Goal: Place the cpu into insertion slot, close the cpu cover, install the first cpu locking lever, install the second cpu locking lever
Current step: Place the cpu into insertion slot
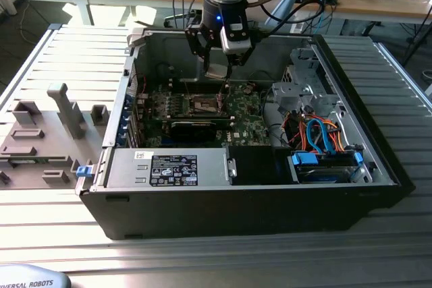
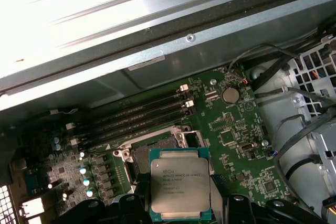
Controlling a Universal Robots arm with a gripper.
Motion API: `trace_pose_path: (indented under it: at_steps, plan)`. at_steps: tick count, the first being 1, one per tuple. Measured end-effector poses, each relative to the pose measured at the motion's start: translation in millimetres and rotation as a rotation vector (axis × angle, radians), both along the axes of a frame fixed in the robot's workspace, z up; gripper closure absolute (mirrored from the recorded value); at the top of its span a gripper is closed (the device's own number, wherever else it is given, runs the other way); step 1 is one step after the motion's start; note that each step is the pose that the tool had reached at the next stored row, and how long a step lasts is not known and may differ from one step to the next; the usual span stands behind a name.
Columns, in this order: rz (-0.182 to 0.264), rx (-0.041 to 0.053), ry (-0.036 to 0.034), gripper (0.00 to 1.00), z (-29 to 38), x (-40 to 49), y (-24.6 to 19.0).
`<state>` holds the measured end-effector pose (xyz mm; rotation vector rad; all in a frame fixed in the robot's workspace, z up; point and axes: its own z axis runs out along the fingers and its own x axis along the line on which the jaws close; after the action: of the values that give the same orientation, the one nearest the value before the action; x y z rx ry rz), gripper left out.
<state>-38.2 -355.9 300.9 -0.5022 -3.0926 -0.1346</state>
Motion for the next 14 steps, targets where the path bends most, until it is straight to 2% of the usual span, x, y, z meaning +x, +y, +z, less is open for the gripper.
trace_pose_path:
  at_steps: [14]
  plan:
    - [-0.012,0.0001,0.0000,0.46,-0.3,0.0,0.0]
